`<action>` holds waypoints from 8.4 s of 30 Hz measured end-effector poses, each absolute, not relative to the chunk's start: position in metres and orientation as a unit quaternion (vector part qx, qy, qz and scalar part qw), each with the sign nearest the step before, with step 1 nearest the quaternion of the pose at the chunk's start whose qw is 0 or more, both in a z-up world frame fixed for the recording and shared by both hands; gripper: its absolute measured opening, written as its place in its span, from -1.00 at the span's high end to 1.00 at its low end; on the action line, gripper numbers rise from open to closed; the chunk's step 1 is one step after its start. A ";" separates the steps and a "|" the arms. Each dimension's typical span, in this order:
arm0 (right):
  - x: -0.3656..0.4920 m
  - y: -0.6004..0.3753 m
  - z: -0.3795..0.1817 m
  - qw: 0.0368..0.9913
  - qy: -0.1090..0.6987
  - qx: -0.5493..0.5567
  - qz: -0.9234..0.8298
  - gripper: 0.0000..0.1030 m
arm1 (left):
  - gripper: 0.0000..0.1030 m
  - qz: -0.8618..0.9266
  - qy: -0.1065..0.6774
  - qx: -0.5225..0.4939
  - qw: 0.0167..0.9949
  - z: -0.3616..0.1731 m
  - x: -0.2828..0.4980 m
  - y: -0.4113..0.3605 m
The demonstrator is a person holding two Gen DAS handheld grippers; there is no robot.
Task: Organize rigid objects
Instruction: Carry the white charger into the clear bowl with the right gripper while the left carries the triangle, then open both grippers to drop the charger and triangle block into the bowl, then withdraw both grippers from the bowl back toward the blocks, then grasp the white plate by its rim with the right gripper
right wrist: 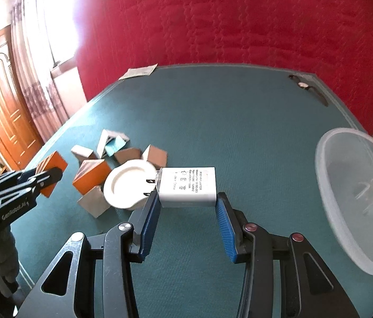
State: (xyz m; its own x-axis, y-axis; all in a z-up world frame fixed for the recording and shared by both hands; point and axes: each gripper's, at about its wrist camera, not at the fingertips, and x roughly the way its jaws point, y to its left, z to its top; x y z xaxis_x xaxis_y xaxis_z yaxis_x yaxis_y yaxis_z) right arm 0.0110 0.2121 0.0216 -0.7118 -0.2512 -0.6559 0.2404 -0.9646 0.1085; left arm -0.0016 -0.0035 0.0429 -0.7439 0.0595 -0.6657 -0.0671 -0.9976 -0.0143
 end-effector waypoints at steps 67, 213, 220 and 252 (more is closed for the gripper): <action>0.069 0.462 0.035 -0.209 -0.126 0.269 -0.932 0.04 | 0.41 0.900 0.111 -0.325 0.268 0.087 -0.001 0.261; -0.026 0.129 -0.006 0.183 0.078 0.400 -0.895 -0.43 | -0.99 0.936 0.045 -0.349 0.030 0.050 0.023 -0.018; -0.046 0.118 -0.007 0.191 0.077 0.412 -0.887 -0.43 | -0.99 0.935 0.038 -0.351 0.033 0.050 0.021 -0.022; 0.023 0.086 -0.010 0.293 0.099 0.393 -0.866 -0.31 | -0.99 0.932 0.020 -0.361 -0.001 0.048 0.027 -0.062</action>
